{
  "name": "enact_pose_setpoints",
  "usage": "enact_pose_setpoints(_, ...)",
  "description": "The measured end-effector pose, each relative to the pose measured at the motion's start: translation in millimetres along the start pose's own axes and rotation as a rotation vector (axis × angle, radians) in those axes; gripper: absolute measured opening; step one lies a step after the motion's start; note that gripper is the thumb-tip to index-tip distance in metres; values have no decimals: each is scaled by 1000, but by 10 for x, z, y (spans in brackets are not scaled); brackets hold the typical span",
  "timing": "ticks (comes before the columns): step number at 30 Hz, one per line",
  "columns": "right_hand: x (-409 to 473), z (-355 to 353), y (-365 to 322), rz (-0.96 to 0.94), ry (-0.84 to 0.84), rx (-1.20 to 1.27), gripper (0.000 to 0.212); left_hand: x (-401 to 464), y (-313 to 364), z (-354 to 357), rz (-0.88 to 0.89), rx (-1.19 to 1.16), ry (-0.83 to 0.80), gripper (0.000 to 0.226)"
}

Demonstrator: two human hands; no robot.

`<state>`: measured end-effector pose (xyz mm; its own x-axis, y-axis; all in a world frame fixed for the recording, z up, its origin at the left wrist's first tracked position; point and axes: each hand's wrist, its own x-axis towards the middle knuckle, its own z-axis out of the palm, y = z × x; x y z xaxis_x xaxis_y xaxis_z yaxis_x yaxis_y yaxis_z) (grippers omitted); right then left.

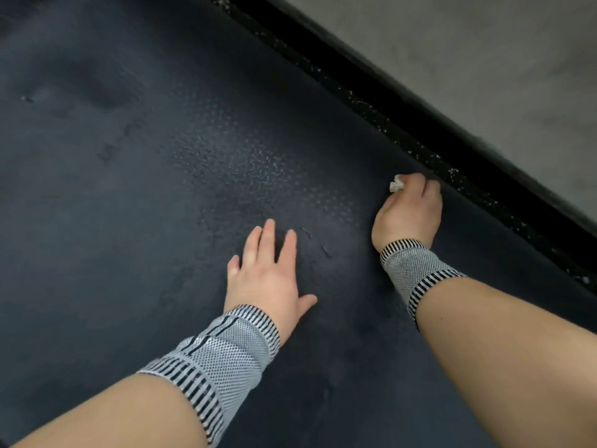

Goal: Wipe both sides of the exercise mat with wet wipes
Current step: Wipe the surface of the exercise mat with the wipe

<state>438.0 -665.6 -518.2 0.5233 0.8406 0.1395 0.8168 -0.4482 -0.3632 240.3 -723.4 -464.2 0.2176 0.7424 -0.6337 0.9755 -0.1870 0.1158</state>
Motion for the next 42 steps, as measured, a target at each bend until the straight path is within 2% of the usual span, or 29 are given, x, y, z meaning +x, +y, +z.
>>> enact_pose_setpoints(2, -8, -14, -4, -4, -16, 16, 26, -1, 88, -54, -108, -32, -48, 114)
enact_pose_setpoints(5, 5, -73, 6, -10, -36, 62, 27, 55, 271, -60, -172, -44, -113, 129)
enact_pose_setpoints(8, 196, -210, 79, 4, -150, 109, 24, 92, 320, -29, -211, -38, -102, 134)
enact_pose_setpoints(13, 456, -266, -45, -78, -245, 19, 27, 131, 402, -54, -277, -27, -133, 137)
enact_pose_setpoints(15, 264, -272, -43, -230, -349, -2, 26, 168, 442, -73, -304, 5, -160, 140)
enact_pose_setpoints(18, 12, -462, 241, -564, -513, -47, 23, 178, 464, -105, -320, 34, -190, 140)
enact_pose_setpoints(20, 184, -558, 378, -541, -497, -85, 22, 129, 469, -115, -308, 36, -186, 137)
enact_pose_setpoints(23, 580, -483, 242, -271, -371, -21, 23, 72, 461, -117, -303, 28, -165, 135)
enact_pose_setpoints(24, 636, -433, 155, -227, -376, 15, 25, 64, 459, -117, -304, 26, -158, 135)
enact_pose_setpoints(26, 571, -381, 44, -233, -430, 51, 31, 63, 469, -123, -310, 19, -152, 136)
enact_pose_setpoints(30, 414, -348, 209, -367, -450, 96, 31, 52, 482, -110, -321, 28, -154, 136)
enact_pose_setpoints(34, 472, -347, 175, -195, -490, 171, 26, 60, 461, -110, -320, 4, -129, 136)
enact_pose_setpoints(35, 388, -361, 139, -227, -493, 130, 25, 55, 459, -98, -321, -2, -130, 136)
enact_pose_setpoints(38, 51, -446, 143, -597, -598, 43, 24, 57, 447, -66, -323, 0, -127, 136)
enact_pose_setpoints(39, 10, -497, 176, -664, -637, 66, 23, 57, 447, -77, -319, -4, -126, 136)
enact_pose_setpoints(40, 59, -516, 199, -696, -635, 70, 22, 55, 446, -84, -316, -10, -124, 136)
enact_pose_setpoints(42, 309, -487, 155, -643, -486, 27, 24, 47, 445, -88, -319, -20, -123, 136)
